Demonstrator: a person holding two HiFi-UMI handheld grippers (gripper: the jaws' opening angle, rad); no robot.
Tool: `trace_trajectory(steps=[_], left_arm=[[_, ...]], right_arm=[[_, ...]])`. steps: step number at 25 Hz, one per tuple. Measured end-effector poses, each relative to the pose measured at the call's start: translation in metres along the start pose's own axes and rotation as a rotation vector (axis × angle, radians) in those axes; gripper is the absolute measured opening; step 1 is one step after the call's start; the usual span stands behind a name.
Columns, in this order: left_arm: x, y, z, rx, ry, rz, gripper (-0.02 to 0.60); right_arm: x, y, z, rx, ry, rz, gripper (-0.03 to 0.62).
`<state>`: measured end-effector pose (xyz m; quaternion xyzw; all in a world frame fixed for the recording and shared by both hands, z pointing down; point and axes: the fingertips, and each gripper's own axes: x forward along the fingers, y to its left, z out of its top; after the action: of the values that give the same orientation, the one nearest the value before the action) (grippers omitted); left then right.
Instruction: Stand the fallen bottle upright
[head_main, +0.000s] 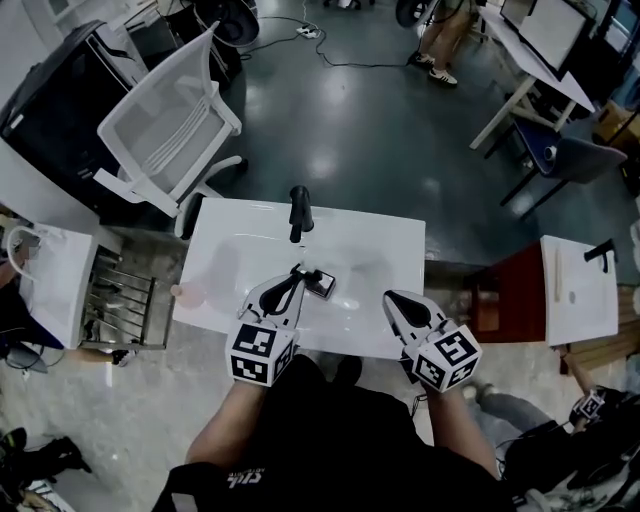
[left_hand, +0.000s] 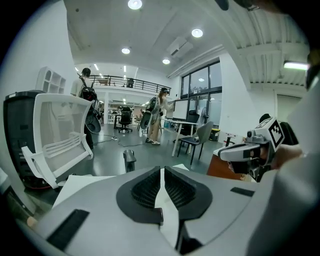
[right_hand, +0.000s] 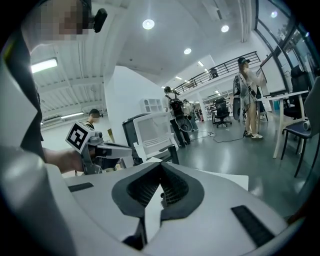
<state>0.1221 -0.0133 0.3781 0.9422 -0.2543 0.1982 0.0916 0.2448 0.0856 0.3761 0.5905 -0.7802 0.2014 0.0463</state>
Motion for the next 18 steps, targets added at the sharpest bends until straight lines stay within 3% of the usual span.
trace_trajectory(steps=[8, 12, 18], left_arm=[[0.023, 0.025, 0.004, -0.010, 0.007, -0.047, 0.038], [0.029, 0.045, 0.016, 0.014, -0.021, -0.068, 0.038], [0.033, 0.067, 0.001, -0.008, -0.006, -0.101, 0.038]], right_arm=[[0.037, -0.002, 0.005, 0.032, 0.039, -0.015, 0.015], [0.070, 0.015, 0.018, -0.018, 0.060, 0.018, 0.014], [0.101, 0.023, 0.019, -0.015, 0.068, -0.007, 0.015]])
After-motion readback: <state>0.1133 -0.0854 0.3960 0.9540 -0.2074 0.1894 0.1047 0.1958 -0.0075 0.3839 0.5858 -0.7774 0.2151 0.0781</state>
